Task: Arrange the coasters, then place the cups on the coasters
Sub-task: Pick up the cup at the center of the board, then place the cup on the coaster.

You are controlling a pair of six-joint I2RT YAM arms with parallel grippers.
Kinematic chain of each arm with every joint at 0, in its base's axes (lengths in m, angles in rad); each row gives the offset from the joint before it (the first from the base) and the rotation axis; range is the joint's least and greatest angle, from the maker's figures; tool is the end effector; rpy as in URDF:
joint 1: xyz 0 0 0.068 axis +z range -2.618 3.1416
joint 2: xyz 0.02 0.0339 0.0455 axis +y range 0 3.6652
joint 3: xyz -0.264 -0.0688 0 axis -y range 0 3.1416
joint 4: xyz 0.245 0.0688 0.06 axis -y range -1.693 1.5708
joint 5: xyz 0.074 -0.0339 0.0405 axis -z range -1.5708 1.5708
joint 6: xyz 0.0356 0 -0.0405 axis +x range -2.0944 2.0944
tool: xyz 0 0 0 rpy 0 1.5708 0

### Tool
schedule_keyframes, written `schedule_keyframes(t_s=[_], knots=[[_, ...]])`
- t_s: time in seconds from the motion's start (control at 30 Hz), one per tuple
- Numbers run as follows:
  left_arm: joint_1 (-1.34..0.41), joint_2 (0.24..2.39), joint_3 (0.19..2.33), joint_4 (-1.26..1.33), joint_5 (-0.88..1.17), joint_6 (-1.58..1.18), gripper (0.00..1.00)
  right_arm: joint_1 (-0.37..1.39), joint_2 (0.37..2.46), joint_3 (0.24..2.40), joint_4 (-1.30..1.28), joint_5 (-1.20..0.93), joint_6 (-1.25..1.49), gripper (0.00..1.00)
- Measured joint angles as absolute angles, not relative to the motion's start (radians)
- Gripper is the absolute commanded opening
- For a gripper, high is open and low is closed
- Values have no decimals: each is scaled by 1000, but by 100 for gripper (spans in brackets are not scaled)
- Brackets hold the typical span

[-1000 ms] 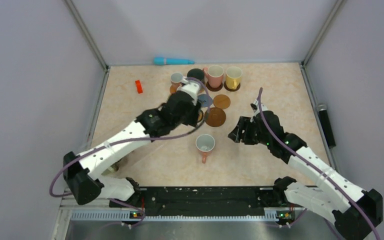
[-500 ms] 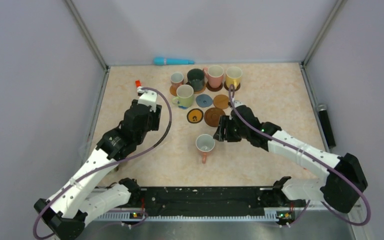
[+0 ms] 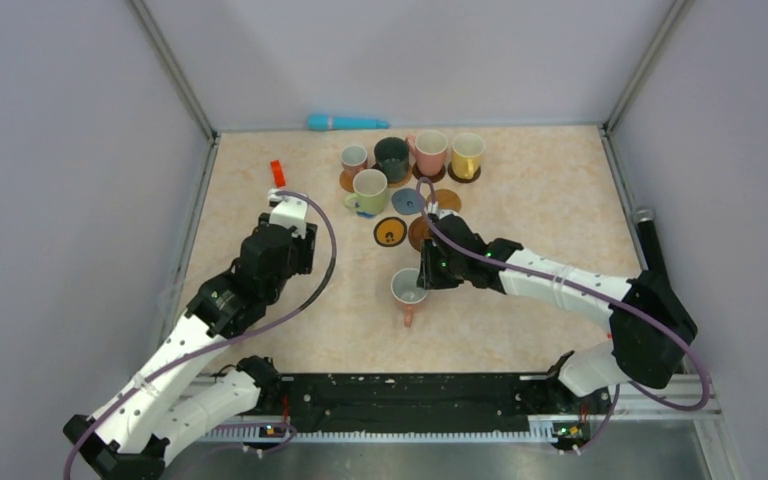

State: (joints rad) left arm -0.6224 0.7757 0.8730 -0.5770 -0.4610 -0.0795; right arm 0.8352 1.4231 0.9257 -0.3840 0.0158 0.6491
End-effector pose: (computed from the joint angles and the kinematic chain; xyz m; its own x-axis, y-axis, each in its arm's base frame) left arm 0.1420 -0.0824 0.3330 -0.3898 0.1921 -0.9006 0.1711 0.9761 0.1342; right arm 0.1982 0.2182 0.2259 -0.8565 -0.0457 -0.5141 -0.2722 0.8863 0.3748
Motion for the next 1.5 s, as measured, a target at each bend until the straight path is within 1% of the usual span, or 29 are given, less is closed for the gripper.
schedule_keyframes(t_s=[0.13, 0.17, 0.4, 0.57, 0.73, 1.03, 1.5], knots=[[-622, 765, 869, -576, -461, -80, 56, 836, 1427, 937, -409, 64, 640, 1], [-622, 762, 867, -576, -461, -80, 56, 836, 1427, 943, -419, 81, 634, 0], [-622, 759, 866, -576, -463, -80, 56, 821, 1428, 1082, -514, 160, 580, 0], [-622, 754, 864, -576, -466, -79, 56, 734, 1464, 1226, -561, 164, 527, 0], [-622, 748, 863, -576, -469, -79, 56, 603, 1579, 1377, -602, 192, 463, 0], [-622, 736, 862, -575, -469, -78, 56, 459, 1767, 1557, -668, 223, 403, 0], [-622, 735, 862, -576, -470, -76, 56, 422, 2039, 1837, -732, 230, 386, 1]])
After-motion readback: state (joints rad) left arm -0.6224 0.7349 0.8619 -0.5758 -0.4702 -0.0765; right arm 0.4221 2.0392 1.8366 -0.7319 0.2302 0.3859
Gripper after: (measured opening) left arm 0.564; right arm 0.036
